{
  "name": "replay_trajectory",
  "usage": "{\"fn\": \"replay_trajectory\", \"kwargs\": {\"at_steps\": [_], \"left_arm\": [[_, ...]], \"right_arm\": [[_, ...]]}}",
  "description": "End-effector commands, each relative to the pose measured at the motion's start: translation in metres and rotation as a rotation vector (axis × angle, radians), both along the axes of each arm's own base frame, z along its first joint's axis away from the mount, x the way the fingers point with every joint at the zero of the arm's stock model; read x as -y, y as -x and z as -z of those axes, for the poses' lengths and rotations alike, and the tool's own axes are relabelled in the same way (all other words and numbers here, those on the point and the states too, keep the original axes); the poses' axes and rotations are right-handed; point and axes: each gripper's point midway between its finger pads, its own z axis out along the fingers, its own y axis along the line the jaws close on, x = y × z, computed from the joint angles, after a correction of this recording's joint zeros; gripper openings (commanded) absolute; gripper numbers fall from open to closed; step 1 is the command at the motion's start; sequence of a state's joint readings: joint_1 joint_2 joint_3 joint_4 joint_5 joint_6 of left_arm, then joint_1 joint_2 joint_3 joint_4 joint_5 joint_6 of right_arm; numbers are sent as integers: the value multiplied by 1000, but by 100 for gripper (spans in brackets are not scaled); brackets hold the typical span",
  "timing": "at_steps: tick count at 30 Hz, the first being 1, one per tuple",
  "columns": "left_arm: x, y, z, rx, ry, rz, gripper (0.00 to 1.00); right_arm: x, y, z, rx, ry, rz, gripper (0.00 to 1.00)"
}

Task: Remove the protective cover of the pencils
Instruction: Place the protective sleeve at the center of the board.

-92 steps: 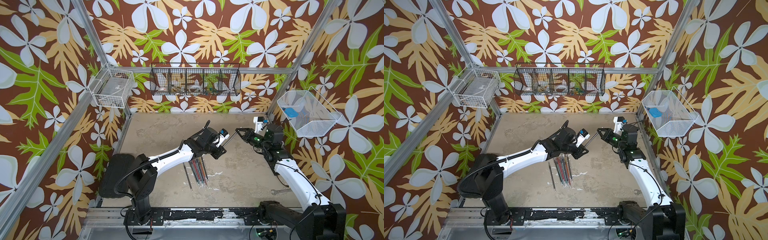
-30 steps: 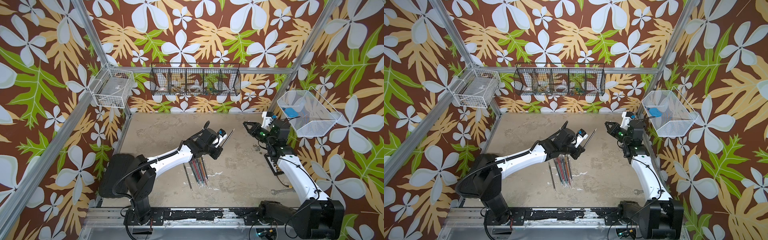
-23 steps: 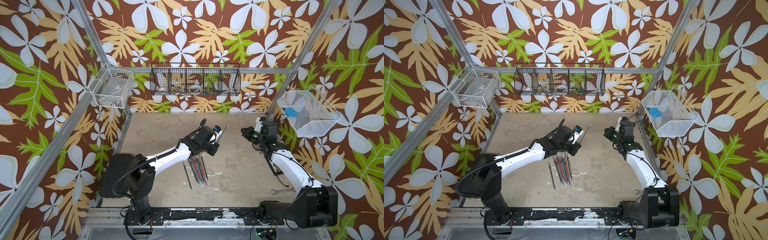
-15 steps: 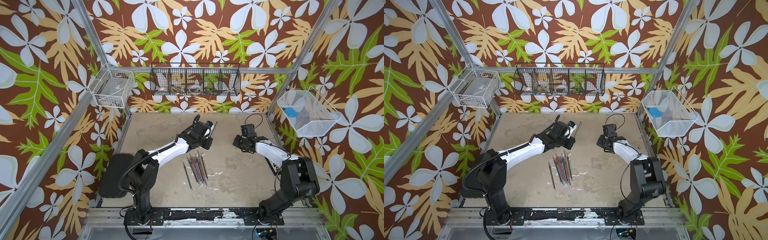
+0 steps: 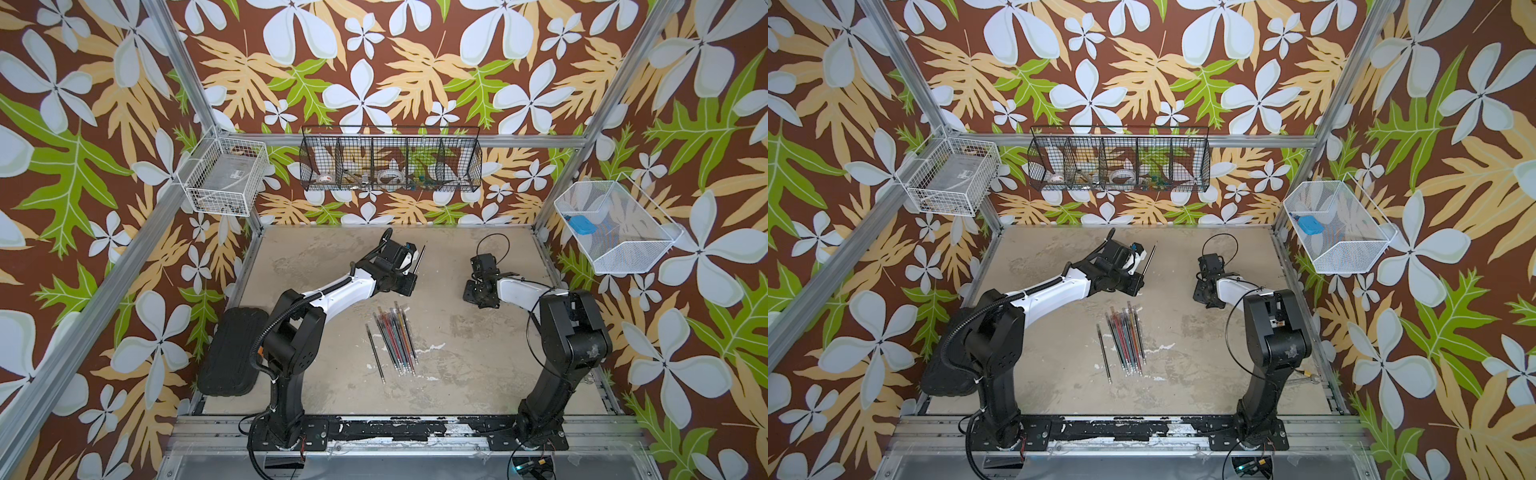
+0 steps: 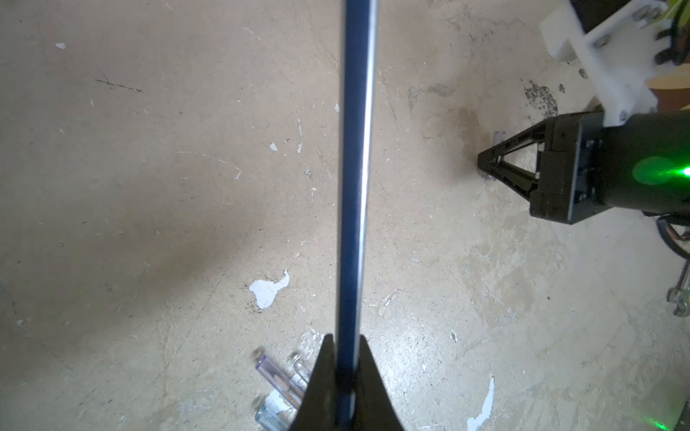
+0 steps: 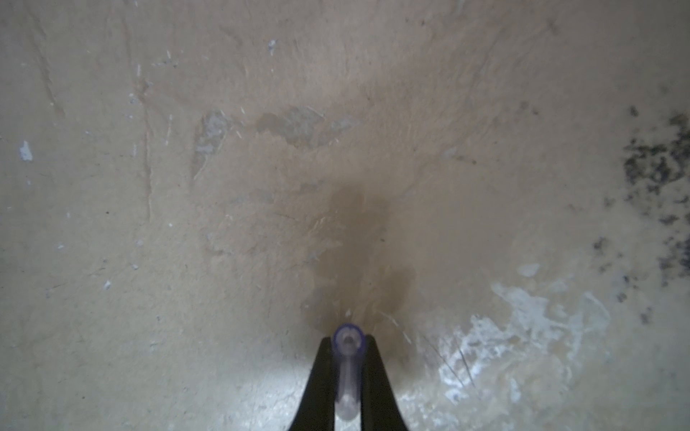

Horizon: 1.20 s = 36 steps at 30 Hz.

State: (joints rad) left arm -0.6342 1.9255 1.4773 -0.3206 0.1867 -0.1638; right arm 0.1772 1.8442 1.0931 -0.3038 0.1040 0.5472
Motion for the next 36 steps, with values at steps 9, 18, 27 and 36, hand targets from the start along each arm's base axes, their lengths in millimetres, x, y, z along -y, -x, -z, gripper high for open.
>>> {"fn": "replay_trajectory", "kwargs": {"at_steps": [9,18,27,36], "left_arm": [[2,0,-3,-9,15,7,0],[2,1,-5,-6,17,8,0],[1,0,-1,-9,7,5,0],[-2,-3,7,-8,-23,-6,0]], "right_arm": [[-4,0,8,-17,-8,-27,20],[-5,0,3,-6,-10,-35,32],[-16,-5,-3,18,-59,-84,33],[-13,-7,-26,77,-39,-95,49]]}}
